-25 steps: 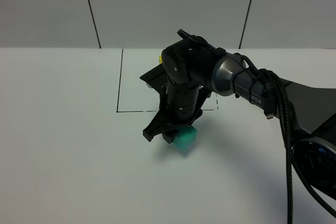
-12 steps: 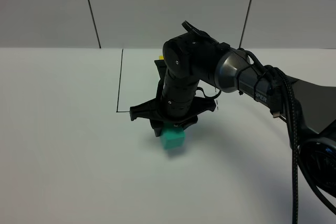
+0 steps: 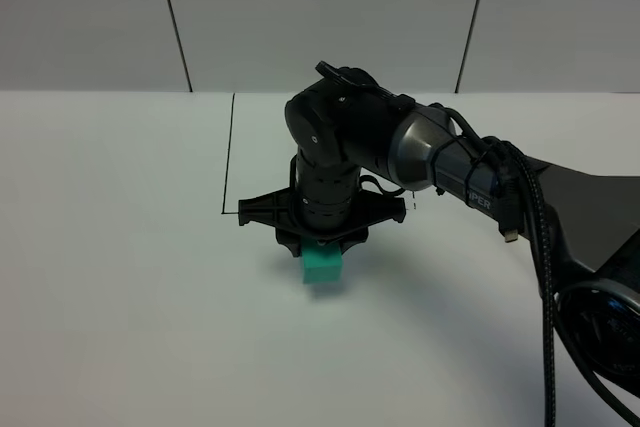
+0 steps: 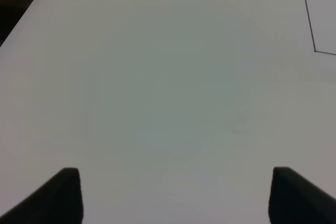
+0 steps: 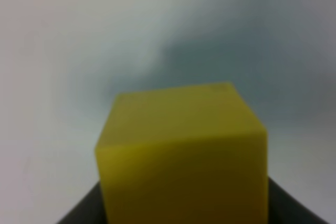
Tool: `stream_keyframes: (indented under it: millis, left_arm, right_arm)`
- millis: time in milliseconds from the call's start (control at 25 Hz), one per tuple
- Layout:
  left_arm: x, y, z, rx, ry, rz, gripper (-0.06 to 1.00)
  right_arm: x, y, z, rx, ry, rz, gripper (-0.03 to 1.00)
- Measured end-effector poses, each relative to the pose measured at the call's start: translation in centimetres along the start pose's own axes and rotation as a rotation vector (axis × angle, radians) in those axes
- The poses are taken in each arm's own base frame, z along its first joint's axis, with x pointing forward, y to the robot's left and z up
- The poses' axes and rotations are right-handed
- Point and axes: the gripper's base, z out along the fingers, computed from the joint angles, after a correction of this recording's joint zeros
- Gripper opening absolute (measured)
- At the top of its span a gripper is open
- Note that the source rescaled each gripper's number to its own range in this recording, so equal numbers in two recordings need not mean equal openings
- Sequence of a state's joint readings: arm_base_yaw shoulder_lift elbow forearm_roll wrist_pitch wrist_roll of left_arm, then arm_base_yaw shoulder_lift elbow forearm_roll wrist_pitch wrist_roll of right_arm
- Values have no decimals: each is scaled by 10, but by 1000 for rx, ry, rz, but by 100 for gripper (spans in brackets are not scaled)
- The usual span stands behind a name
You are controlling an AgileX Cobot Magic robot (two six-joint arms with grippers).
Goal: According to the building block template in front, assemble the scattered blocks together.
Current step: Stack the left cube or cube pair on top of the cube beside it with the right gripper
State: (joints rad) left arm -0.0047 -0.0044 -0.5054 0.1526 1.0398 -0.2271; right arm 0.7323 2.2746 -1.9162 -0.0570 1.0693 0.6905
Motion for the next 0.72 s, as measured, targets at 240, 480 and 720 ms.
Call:
stream_keyframes:
  millis: [240,480,720]
  left_arm:
    - [0,0,0,0,0,0,60]
    - [0,0,0,0,0,0,60]
    - [0,0,0,0,0,0,60]
  right_arm:
    - [0,0,0,4,-3,7,17]
    - [2,-1,10,27,22,-5,17]
    - [4,-2,24,45,43,-19,17]
